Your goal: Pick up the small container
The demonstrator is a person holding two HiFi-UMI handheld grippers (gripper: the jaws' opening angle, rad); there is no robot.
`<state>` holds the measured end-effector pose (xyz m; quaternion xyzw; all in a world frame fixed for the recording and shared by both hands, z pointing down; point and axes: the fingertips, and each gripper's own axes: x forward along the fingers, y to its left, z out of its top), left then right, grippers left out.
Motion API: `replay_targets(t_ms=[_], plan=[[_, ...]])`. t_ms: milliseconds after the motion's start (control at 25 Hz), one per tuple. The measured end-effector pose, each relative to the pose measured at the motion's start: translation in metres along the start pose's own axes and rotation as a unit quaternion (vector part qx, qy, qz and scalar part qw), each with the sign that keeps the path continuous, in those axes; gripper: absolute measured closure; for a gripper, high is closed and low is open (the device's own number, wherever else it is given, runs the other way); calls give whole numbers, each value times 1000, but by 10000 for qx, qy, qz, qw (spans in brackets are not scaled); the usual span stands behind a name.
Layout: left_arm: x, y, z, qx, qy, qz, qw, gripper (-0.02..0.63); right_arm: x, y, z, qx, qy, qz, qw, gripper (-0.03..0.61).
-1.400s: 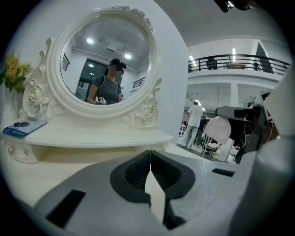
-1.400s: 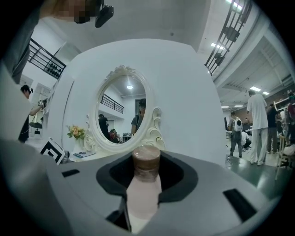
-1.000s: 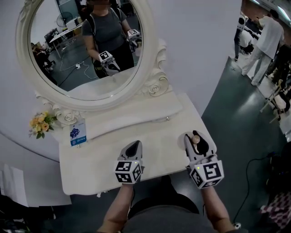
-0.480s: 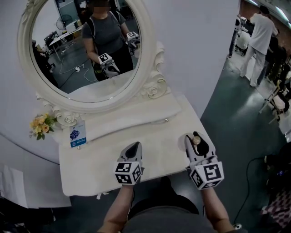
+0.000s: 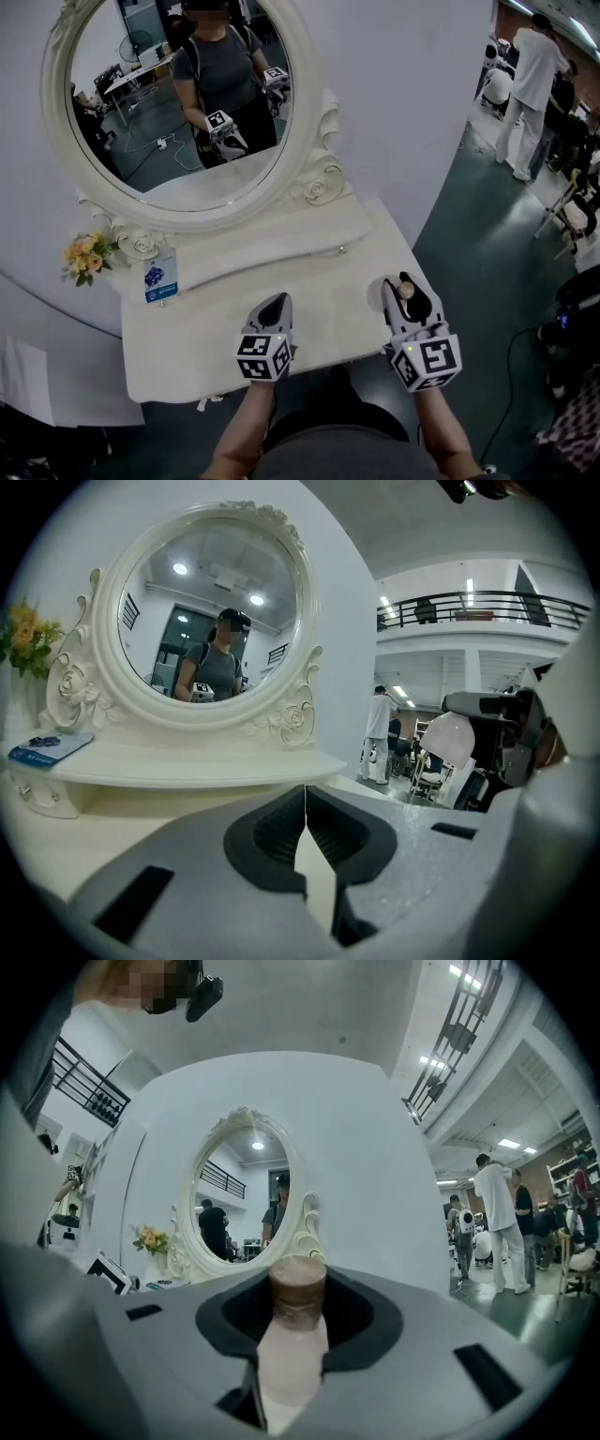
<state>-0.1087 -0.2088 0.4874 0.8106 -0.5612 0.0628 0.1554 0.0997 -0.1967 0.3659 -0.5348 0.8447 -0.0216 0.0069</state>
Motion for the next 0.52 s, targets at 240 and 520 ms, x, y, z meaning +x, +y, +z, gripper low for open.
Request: replay_targets(t_ms=[240,520], plan=[[1,0,0,-3,-16,16,10000,606,0,-2,0,-9,-5,3,10000,443],[-1,-1,-1,2,-15,31,10000,606,-1,-1,1,-13,-13,28,10000,443]])
